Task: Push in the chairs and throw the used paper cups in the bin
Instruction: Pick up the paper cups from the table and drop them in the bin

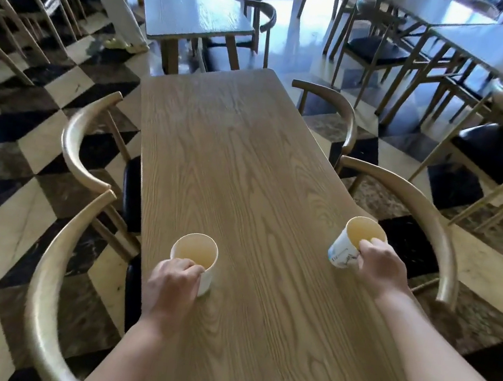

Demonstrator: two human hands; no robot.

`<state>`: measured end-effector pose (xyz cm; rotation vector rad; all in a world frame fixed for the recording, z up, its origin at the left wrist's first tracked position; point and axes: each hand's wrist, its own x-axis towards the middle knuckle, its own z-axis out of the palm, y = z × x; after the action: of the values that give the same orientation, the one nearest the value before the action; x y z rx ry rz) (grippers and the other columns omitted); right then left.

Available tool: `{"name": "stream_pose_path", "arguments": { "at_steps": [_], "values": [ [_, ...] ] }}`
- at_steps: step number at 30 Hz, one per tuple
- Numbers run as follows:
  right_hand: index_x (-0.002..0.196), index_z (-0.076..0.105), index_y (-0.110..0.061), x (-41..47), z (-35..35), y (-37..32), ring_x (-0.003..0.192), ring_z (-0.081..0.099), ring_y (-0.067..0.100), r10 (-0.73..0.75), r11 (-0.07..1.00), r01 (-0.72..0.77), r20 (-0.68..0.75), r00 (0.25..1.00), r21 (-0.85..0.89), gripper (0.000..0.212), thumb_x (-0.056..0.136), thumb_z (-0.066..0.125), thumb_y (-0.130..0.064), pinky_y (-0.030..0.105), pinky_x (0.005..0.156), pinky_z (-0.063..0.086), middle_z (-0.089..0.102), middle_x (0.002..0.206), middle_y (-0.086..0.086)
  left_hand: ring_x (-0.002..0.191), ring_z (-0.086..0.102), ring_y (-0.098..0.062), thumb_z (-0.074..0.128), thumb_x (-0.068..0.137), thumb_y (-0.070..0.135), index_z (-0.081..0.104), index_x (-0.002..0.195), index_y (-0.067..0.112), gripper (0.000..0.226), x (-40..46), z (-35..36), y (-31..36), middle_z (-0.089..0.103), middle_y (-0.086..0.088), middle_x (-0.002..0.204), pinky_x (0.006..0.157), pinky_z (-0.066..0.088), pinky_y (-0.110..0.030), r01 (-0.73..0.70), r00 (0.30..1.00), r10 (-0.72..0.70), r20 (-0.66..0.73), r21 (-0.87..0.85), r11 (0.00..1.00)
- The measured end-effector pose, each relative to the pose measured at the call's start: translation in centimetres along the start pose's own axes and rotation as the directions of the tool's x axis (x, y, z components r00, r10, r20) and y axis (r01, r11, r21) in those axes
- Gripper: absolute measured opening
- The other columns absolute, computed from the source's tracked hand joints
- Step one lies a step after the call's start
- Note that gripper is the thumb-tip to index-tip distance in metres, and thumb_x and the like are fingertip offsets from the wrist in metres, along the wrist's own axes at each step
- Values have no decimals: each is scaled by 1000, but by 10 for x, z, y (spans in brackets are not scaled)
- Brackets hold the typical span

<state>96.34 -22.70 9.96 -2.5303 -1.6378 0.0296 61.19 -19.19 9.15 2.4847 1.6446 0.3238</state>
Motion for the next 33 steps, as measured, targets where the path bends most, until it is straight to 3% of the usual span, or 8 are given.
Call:
{"name": "stream_pose_path", "arguments": {
  "at_steps": [6, 11, 16, 19, 22, 26, 29, 33],
  "values": [
    [68, 58, 1, -63, -13, 21, 68, 60, 37, -15, 979, 52, -183, 983, 197, 16, 69, 74, 3, 36, 52, 46, 60, 70, 18, 50, 56, -28, 75, 66, 3, 62, 58, 12, 18, 1, 0, 48, 59, -1, 58, 51, 46, -30, -122, 992, 121, -23, -67, 990],
    [68, 61, -7, -159, -33, 47, 64, 60, 28, 167, 964, -91, -306, 937, 248, 19, 64, 78, -1, 33, 45, 49, 61, 66, 6, 59, 58, -24, 41, 79, 27, 62, 64, 15, 28, -21, -3, 126, 63, 3, 67, 48, 39, -27, -336, 942, 324, -89, -229, 914],
    [79, 65, -9, -271, -46, 81, 71, 62, 24, 338, 922, -245, -311, 889, 300, 19, 68, 80, -3, 32, 58, 55, 66, 77, 5, 73, 62, -19, 45, 80, 28, 68, 77, 17, 26, -65, 7, 212, 67, 5, 77, 48, 48, -27, -545, 831, 545, -111, -362, 756],
    [78, 65, -10, -322, -36, 101, 70, 61, 21, 421, 890, -332, -284, 861, 313, 19, 68, 80, -3, 29, 56, 53, 65, 75, 4, 72, 63, -20, 62, 79, 17, 69, 76, 14, 9, -95, 28, 252, 68, 3, 77, 46, 50, -27, -639, 737, 671, -80, -403, 655],
    [73, 66, -8, -356, -8, 121, 67, 60, 24, 522, 836, -429, -259, 813, 342, 17, 67, 79, 1, 30, 51, 50, 63, 70, 4, 74, 63, -20, 68, 78, 9, 69, 78, 11, 3, -123, 57, 275, 68, 1, 80, 48, 51, -25, -678, 631, 776, 13, -476, 560],
    [71, 66, -10, -383, 43, 144, 65, 59, 22, 630, 761, -558, -168, 759, 333, 18, 66, 80, 0, 28, 42, 47, 62, 68, 1, 67, 62, -16, 77, 69, 3, 69, 72, 12, 12, -151, 112, 289, 67, 3, 75, 47, 41, -16, -698, 494, 850, 184, -498, 514],
    [67, 65, -12, -390, 93, 162, 63, 59, 21, 667, 723, -616, -86, 740, 313, 20, 63, 82, -2, 28, 41, 48, 61, 65, -1, 66, 62, -15, 71, 70, 7, 67, 70, 14, 8, -161, 171, 295, 66, 5, 74, 43, 46, -20, -681, 428, 861, 275, -528, 507],
    [58, 61, -14, -392, 175, 191, 59, 59, 21, 663, 724, -658, 52, 746, 208, 28, 54, 86, -4, 29, 36, 48, 58, 61, 0, 70, 61, -14, 67, 78, 9, 69, 77, 11, 3, -169, 267, 302, 68, 0, 79, 55, 54, -27, -657, 349, 822, 450, -509, 556]
  ]
}}
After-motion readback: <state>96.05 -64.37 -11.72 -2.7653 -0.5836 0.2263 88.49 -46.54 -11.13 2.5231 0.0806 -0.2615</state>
